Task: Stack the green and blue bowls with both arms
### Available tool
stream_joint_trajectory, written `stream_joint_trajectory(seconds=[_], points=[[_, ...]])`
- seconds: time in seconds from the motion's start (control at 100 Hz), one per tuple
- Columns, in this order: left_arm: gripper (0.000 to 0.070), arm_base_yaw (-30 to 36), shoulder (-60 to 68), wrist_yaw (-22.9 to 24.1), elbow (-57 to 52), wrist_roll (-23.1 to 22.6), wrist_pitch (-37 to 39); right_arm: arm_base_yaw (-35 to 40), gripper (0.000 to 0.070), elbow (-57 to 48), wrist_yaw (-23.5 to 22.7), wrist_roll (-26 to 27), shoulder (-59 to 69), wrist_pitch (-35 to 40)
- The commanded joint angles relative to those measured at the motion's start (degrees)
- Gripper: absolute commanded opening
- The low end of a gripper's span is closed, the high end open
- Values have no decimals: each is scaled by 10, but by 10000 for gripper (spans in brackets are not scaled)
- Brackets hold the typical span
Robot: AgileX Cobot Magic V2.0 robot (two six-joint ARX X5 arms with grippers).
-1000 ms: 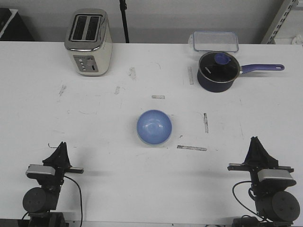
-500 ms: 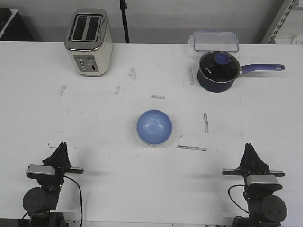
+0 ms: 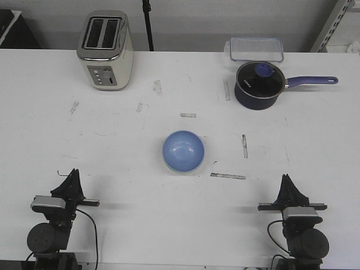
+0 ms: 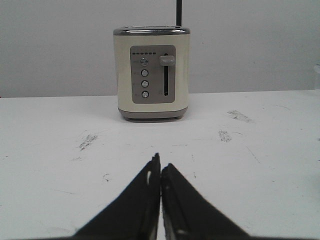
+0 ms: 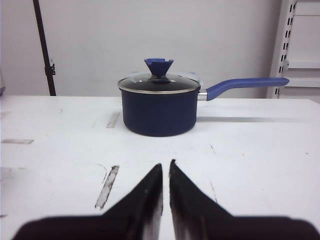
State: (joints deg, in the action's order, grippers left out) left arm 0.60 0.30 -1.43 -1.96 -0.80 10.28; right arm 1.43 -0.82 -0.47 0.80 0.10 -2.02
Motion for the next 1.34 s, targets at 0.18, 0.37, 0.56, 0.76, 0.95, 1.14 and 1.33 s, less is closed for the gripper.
stream_joint_trajectory(seconds=[0.18,0.37,0.56,0.76,0.95,1.14,1.33], points=[[1,-1,-1,0,13,-5,9,0,15,1,2,-4,0,-20],[1,-1,-1,0,13,-5,9,0,15,1,3,-4,0,-20],[1,-1,-1,0,13,-5,9,0,15,1,3,-4,0,-20],[1,-1,-1,0,13,-5,9,0,15,1,3,-4,0,-20],[1,-1,-1,0,13,-5,9,0,15,1,3,-4,0,-20],[1,-1,-1,0,13,-5,9,0,15,1,3,-4,0,-20],[1,-1,-1,0,13,-5,9,0,15,1,3,-4,0,-20]])
